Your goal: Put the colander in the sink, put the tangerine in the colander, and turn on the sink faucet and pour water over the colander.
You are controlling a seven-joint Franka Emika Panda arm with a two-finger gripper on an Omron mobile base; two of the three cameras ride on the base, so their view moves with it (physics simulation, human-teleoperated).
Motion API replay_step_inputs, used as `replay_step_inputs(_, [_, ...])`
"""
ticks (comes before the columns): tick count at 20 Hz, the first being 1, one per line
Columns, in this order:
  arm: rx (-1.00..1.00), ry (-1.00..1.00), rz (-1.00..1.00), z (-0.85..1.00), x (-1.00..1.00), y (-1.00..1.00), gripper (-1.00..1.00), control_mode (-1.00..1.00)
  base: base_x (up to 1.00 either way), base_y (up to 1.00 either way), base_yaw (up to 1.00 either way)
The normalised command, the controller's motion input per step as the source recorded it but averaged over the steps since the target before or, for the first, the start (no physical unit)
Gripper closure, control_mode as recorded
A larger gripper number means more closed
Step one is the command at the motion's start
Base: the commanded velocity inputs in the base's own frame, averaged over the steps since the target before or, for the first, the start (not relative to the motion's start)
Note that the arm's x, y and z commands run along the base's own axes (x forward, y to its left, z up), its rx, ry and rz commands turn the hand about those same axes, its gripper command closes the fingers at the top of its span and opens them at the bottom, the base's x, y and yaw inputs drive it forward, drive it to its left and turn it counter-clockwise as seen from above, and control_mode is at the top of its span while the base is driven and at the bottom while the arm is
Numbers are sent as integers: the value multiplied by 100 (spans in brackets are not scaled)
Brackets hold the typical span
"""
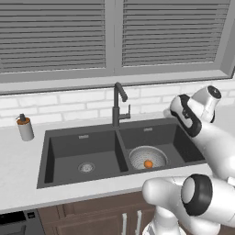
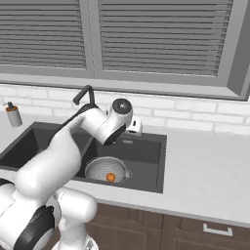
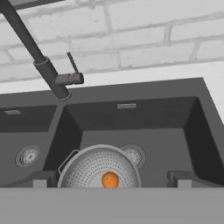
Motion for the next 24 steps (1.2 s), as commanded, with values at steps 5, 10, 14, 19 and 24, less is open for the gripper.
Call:
replay_step_inputs(5, [0, -1, 0, 24, 0, 40, -100, -100, 0, 0, 0])
replay_step_inputs(10, [0, 0, 0, 26, 0, 32, -100, -100, 0, 0, 0])
replay_step_inputs(14, [0, 0, 0, 30, 0, 26, -100, -100, 0, 0, 0])
replay_step_inputs(19, [0, 1, 0, 27, 0, 33, -100, -100, 0, 0, 0])
replay_step_inputs(24, [0, 1, 0, 11, 0, 41, -100, -100, 0, 0, 0])
